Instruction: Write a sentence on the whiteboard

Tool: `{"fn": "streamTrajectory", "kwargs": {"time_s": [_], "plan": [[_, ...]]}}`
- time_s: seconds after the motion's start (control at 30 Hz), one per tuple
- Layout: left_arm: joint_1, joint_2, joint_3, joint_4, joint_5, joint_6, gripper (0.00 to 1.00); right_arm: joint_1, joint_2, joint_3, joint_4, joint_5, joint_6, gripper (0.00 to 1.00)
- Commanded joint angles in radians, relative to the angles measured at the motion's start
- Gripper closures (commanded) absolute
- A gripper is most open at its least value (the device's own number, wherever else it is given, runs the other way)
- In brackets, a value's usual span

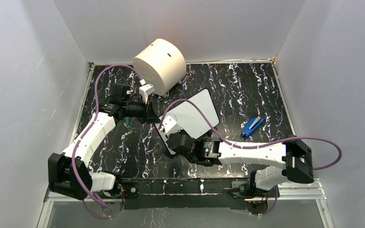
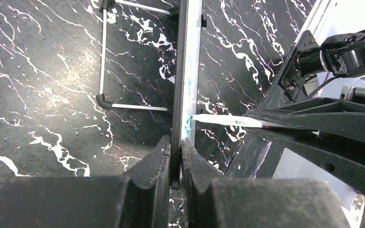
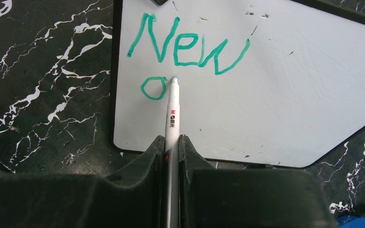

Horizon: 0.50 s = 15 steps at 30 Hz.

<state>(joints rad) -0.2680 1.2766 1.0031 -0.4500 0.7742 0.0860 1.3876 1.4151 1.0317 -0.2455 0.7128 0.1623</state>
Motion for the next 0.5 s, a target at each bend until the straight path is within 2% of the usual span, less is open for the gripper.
{"fn": "streamTrajectory", "kwargs": {"time_s": [0.0, 0.47], "plan": [[0.000, -0.005, -0.020, -0.018, -0.084, 0.041, 1.00, -0.005, 0.007, 0.001, 0.007, 0.037, 0.017, 1.00], [0.001, -0.004, -0.017, -0.018, -0.083, 0.041, 1.00, -0.005, 0.038, 0.028, -0.069, -0.011, 0.047, 1.00]]}}
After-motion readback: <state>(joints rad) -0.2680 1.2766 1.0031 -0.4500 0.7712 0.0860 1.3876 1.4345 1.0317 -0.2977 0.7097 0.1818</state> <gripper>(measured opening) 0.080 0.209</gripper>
